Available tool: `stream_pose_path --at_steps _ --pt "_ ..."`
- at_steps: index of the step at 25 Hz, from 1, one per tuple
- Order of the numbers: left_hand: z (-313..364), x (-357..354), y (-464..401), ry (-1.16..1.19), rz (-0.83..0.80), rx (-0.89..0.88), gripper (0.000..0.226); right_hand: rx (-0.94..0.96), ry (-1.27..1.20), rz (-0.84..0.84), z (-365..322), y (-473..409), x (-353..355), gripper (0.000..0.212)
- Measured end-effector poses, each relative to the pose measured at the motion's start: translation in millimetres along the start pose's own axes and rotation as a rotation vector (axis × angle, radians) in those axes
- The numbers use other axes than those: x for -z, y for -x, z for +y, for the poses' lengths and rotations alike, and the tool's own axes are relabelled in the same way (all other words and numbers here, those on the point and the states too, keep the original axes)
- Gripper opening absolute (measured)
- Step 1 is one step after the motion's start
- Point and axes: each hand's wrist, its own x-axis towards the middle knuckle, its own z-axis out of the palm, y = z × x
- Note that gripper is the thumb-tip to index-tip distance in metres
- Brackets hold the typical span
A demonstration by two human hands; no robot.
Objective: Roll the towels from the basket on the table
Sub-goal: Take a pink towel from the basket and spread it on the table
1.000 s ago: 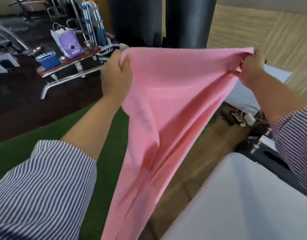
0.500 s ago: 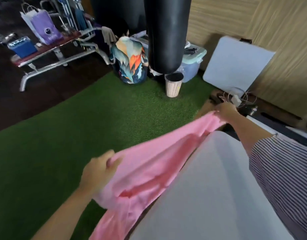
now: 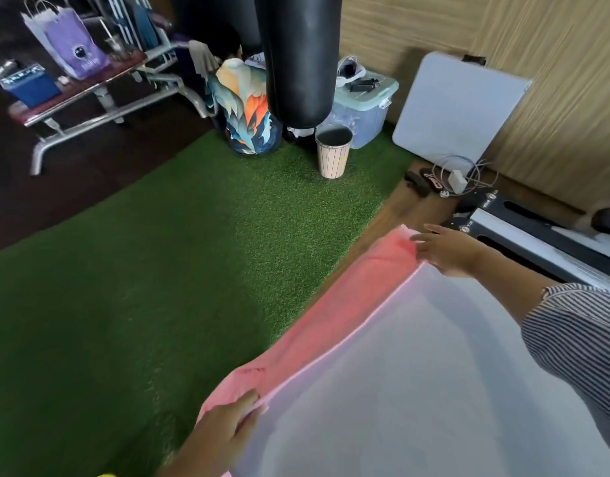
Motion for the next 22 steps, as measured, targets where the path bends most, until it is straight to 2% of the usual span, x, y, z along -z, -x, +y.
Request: stream_pose_path --at_steps 2,3,4,6,8,13,19,22 --pt "21.6 -14.0 21.7 0.027 -0.034 0.03 0.021 -0.015 0.056 -0.06 -4.2 32.1 -2.3 0.032" --pt "30.3 -22.6 32.1 0.04 -0.007 0.049 0.008 -0.087 0.042 -0.113 -8.0 48.5 -2.7 0.03" --pt "41.3 -30.7 40.7 0.066 0.004 0.081 0.009 -0.196 0.04 -0.176 -10.7 66.1 -4.9 0.032" --pt "64.6 -55.1 56.0 0.071 0.031 0.048 0.042 -0.404 0.02 -0.26 -20.8 105.3 -10.8 0.034" --pt "92.3 -86.6 72.4 0.037 0.027 -0.009 0.051 -0.511 -0.018 -0.29 -35.7 141.1 -18.3 0.032" --pt "137.2 -146.2 129.7 0.014 0.074 0.059 0.033 -0.523 0.013 -0.329 -62.0 219.9 -23.0 0.034" --pt "177.8 -181.2 176.0 -0.051 0.16 0.063 0.03 -0.57 -0.014 -0.322 -91.7 300.4 -30.5 0.041" --pt "211.6 -206.8 202.1 -0.104 0.136 0.02 0.039 -0.602 0.006 -0.328 -104.1 352.4 -41.4 0.043"
